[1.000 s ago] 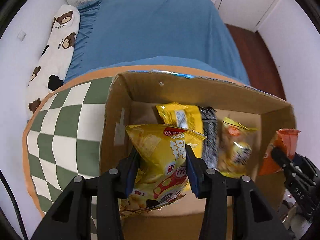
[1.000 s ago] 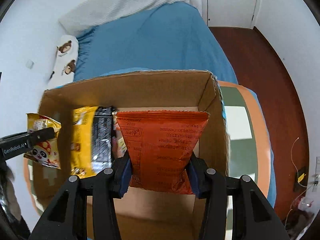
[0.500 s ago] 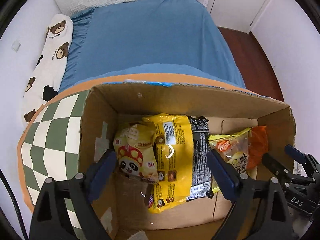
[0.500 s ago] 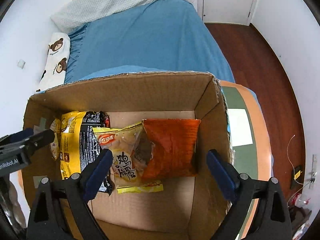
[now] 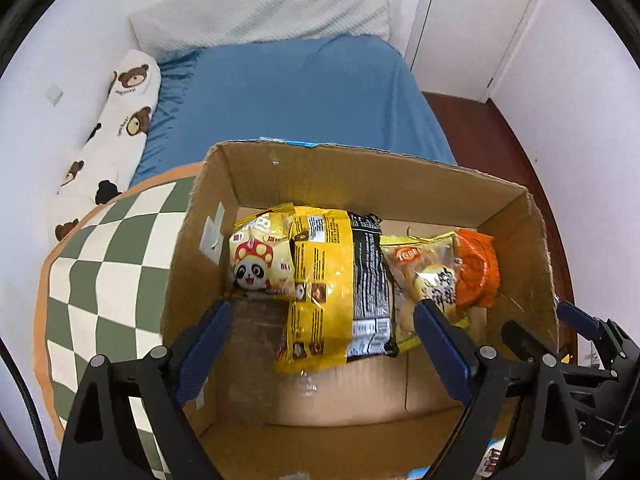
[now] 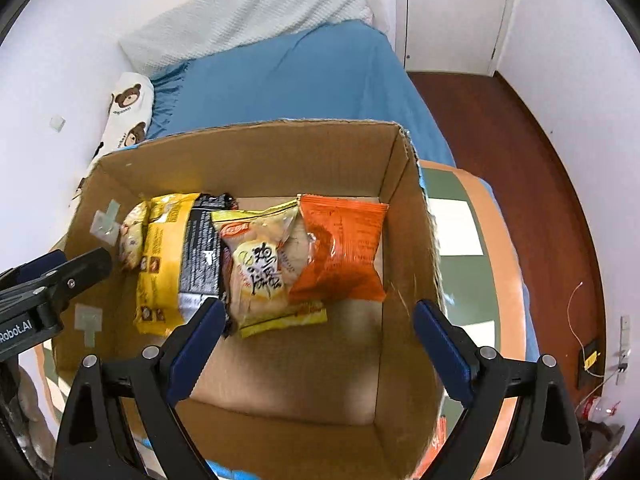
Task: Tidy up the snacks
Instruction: 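Lift both bags into the cardboard box and open both tools, then withdraw both tools from the box toward the remaining snacks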
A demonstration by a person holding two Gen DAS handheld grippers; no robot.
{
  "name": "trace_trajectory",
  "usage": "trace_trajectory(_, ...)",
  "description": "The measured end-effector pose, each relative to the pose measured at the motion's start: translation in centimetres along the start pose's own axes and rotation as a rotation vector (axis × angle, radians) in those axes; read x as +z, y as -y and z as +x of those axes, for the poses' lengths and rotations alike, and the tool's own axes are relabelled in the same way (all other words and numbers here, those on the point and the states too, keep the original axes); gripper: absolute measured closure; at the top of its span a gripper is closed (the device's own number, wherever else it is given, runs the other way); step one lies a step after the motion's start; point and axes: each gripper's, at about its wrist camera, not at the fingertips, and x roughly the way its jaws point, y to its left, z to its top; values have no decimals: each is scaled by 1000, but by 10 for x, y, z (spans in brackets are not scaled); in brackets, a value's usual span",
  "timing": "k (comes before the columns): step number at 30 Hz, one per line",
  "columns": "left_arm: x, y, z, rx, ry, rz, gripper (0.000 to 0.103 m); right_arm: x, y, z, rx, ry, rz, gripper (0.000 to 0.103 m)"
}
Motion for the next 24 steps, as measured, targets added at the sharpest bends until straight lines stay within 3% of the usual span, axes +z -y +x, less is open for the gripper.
trace_trajectory(17, -71, 17, -108, -9, 189, 23, 10, -70, -10, -120, 9, 218, -12, 6)
trace_trajectory(24, -102, 16, -138, -16, 225, -2, 10, -102, -15, -153, 49, 240, 0, 6)
